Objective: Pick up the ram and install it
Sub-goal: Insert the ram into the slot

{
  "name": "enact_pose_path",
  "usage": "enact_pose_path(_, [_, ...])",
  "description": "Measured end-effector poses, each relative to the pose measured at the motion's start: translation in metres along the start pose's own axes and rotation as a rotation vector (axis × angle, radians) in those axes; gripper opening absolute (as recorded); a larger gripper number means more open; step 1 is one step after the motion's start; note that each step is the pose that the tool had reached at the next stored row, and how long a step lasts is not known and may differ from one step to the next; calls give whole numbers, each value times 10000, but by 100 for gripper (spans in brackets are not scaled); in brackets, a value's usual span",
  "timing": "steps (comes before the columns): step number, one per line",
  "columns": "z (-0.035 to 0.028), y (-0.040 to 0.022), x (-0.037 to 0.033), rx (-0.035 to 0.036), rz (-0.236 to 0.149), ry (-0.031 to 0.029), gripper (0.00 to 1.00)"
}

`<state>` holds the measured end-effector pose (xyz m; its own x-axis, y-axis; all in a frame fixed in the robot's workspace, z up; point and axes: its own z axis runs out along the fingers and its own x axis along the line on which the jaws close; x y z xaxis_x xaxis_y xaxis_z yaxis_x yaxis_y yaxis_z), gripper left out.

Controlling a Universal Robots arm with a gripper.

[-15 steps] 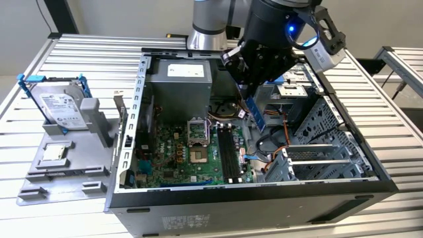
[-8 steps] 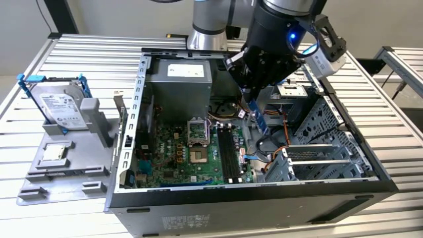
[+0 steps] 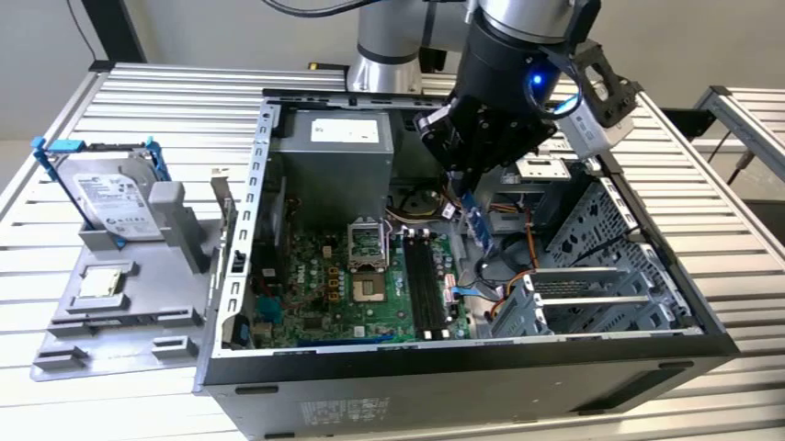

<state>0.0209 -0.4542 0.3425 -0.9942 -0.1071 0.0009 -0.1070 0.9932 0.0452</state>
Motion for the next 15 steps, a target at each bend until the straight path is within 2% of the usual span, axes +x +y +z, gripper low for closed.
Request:
enact_pose_path(5, [14,-1,0,-3,8,-3,0])
enact_pose_path(11, [81,-4,0,8,61,-4,0])
enact_pose_path(15, [148,-7,0,8,99,-21,0])
